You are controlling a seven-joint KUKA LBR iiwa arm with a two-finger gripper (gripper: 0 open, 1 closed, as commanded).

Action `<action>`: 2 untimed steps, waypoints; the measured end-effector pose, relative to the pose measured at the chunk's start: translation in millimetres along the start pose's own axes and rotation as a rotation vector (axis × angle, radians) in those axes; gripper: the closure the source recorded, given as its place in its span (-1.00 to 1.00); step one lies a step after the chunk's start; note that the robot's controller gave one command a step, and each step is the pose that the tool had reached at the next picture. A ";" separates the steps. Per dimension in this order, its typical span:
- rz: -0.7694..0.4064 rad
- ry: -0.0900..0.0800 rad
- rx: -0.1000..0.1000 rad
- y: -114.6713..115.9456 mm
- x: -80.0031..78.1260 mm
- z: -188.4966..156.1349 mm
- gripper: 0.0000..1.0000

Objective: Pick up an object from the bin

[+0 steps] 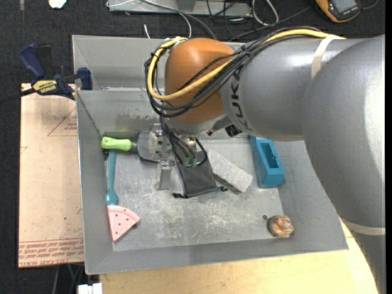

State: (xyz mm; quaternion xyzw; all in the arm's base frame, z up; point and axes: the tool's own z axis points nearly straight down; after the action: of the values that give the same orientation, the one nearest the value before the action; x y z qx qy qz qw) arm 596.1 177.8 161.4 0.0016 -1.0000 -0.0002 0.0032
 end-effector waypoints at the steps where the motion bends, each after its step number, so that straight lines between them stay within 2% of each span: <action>1: 0.003 -0.007 -0.001 -0.8 -2.1 -4.2 -1.00; 2: 0.053 -0.011 -0.004 -55.3 -36.8 67.8 -1.00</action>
Offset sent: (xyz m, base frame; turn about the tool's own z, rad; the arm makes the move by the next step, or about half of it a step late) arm 0.0362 -0.0591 -0.0740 0.0553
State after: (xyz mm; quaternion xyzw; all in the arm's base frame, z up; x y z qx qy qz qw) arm 632.7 122.6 93.4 -0.0249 -0.9997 -0.0021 -0.0025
